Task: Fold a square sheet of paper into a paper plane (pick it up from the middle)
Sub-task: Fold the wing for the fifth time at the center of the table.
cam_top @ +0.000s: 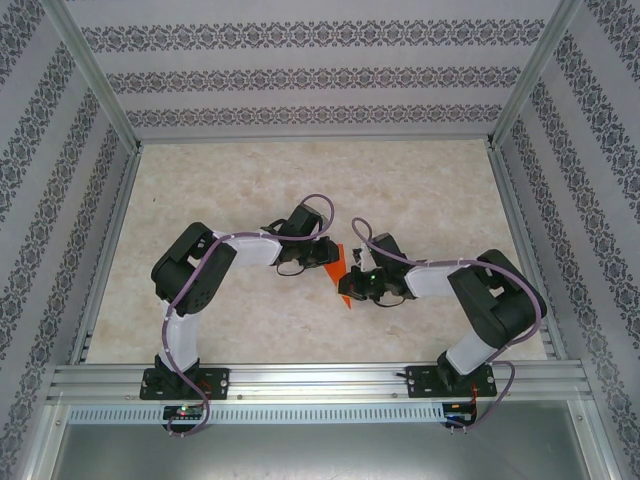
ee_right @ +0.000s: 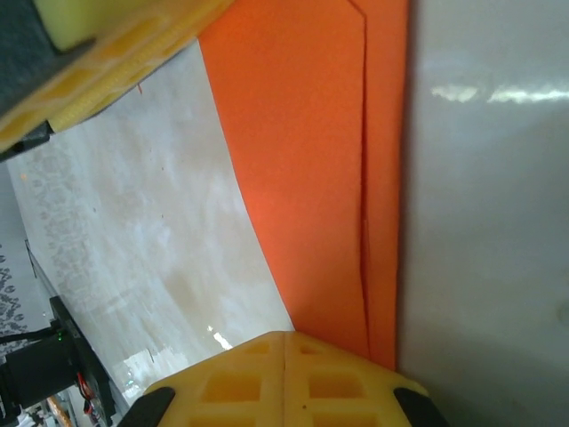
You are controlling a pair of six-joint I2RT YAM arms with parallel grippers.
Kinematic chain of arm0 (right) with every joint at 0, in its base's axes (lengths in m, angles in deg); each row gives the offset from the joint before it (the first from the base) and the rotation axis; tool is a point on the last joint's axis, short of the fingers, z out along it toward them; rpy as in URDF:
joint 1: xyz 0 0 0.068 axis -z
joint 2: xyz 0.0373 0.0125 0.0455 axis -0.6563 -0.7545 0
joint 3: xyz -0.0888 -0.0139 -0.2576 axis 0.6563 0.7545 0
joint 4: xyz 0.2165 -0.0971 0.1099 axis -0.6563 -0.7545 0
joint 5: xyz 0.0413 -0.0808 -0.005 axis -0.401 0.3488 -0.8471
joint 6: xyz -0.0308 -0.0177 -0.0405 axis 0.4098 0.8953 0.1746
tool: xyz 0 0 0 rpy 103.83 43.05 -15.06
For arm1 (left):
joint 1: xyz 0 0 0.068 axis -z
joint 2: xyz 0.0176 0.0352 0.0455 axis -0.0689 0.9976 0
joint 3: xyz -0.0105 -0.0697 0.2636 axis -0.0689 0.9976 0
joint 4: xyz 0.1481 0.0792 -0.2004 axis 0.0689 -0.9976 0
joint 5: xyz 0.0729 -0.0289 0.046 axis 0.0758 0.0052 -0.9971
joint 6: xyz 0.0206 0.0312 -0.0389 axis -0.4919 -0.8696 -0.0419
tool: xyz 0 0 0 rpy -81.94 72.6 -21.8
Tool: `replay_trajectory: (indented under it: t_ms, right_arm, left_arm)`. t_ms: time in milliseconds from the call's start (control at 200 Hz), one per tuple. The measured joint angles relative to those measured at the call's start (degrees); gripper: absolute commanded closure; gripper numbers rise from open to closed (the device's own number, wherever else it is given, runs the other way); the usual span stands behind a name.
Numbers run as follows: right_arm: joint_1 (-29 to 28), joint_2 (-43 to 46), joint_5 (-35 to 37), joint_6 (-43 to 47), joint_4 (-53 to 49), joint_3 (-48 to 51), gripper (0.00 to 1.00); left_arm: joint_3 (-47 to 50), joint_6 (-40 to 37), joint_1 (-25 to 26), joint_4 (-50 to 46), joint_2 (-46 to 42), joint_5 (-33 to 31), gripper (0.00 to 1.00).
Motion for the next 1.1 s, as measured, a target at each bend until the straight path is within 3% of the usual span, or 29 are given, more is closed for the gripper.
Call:
replay_trajectory:
  t_ms: [460,709,949,1104]
  right_arm:
    - [-0.15,4.96,0.09,-1.38,3.58,6.54,0.97]
    - [-1.16,11.96,0.26,-1.11,-4.83,9.20,0.98]
    - [-1.14,19.02,2.10,-0.92,-12.90,6.67,0.94]
    - [-1.14,17.73,4.48,-0.96,-11.17,1.36,0.96]
  left_arm:
    - [-0.79,0.00,0.04,-1.05,0.35,0.02,0.78]
    - [-1.14,0.00,0.04,-1.49,0.44,0.00,0.78]
    - [-1.51,-0.22,0.04,-1.44,0.70,0.04,0.77]
    - [-1.51,-0.22,0.04,-1.40,0.70,0.15,0.77]
